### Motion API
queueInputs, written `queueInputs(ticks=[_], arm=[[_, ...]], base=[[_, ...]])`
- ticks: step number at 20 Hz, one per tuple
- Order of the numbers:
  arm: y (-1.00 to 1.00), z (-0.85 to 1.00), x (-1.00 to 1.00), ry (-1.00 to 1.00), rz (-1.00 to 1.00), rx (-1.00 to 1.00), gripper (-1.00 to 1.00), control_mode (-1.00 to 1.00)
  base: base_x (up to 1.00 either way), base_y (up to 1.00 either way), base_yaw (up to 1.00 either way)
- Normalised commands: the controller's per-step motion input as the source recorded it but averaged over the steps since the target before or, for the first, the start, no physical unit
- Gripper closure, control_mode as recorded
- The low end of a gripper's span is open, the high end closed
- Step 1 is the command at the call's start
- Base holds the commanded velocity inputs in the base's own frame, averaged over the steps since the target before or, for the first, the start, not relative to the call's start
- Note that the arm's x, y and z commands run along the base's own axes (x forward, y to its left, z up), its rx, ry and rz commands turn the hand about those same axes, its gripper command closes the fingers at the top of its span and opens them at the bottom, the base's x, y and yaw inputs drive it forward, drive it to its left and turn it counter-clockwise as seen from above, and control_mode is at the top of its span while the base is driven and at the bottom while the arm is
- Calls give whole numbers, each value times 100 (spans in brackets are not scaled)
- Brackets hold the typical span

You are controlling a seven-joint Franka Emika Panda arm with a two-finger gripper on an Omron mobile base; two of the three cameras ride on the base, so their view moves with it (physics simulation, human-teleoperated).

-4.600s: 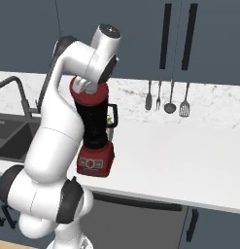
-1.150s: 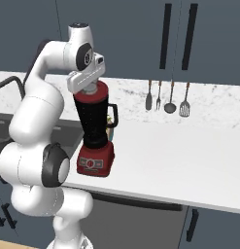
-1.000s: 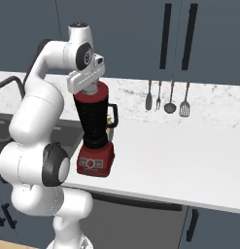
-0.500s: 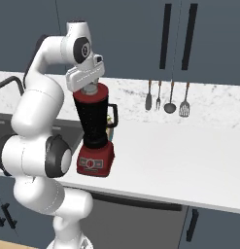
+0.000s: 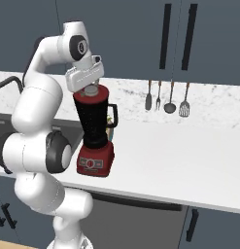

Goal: Close the lid blender by securely placing the lid on top.

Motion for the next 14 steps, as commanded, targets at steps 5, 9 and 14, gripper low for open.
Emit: queueInputs(ticks=[5,9,14], arm=[[3,6,-1,-3,0,0,-100,-100],[23,26,0,-11,0,0,-100,-100],[44,23,0,-12,0,0,-100,-100]], base=[[0,0,0],[0,0,0],[0,0,0]])
